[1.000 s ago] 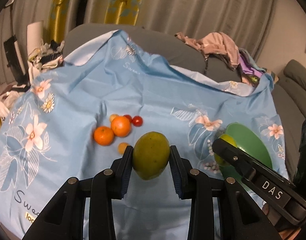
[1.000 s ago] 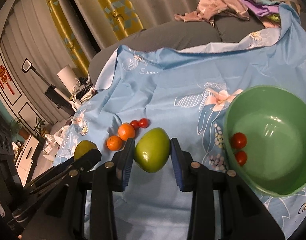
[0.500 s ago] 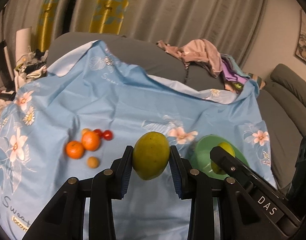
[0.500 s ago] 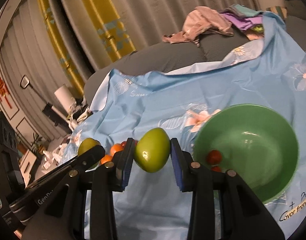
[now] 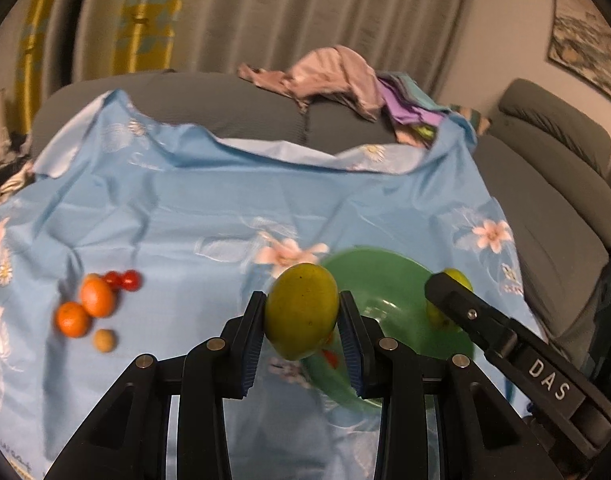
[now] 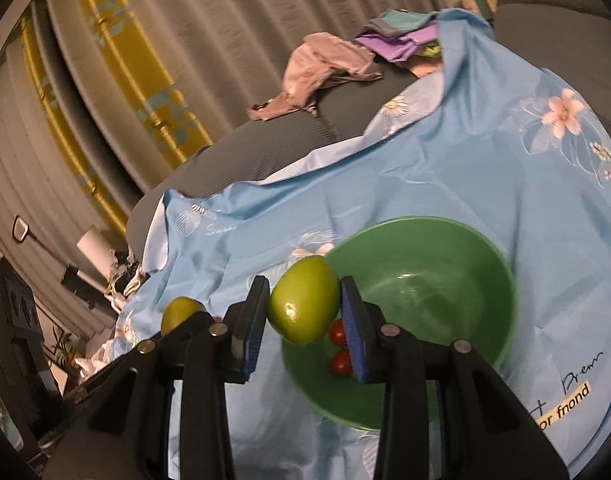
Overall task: Organize fruits
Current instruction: 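Carry the green fruit in the right gripper over the bowl while the left carries the yellow fruit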
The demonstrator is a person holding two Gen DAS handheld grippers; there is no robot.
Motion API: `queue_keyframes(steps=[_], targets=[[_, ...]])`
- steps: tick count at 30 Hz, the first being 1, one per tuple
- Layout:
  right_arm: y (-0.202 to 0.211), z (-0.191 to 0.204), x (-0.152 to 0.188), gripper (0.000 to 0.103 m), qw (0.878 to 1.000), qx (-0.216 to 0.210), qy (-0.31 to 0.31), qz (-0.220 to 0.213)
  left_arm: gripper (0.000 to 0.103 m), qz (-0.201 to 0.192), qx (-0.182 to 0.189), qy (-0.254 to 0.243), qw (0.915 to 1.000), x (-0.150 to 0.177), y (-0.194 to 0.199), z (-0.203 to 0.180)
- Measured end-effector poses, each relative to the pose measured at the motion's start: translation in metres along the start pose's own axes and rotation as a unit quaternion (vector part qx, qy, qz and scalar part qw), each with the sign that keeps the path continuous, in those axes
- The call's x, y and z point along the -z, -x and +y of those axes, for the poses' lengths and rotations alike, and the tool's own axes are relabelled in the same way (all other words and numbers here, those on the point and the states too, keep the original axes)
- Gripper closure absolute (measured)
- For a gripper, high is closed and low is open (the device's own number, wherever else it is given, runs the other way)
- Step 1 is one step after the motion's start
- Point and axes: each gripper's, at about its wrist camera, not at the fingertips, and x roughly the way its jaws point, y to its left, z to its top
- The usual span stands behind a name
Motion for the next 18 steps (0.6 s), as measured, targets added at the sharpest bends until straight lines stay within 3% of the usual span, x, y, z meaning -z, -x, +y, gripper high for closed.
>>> queue_keyframes(steps=[18], targets=[[-0.001, -0.049, -0.004, 0.066, 0.997, 0.053, -0.056, 0.007, 0.068, 0.043, 0.040, -0.036, 0.9976, 0.009, -0.040, -0.047]])
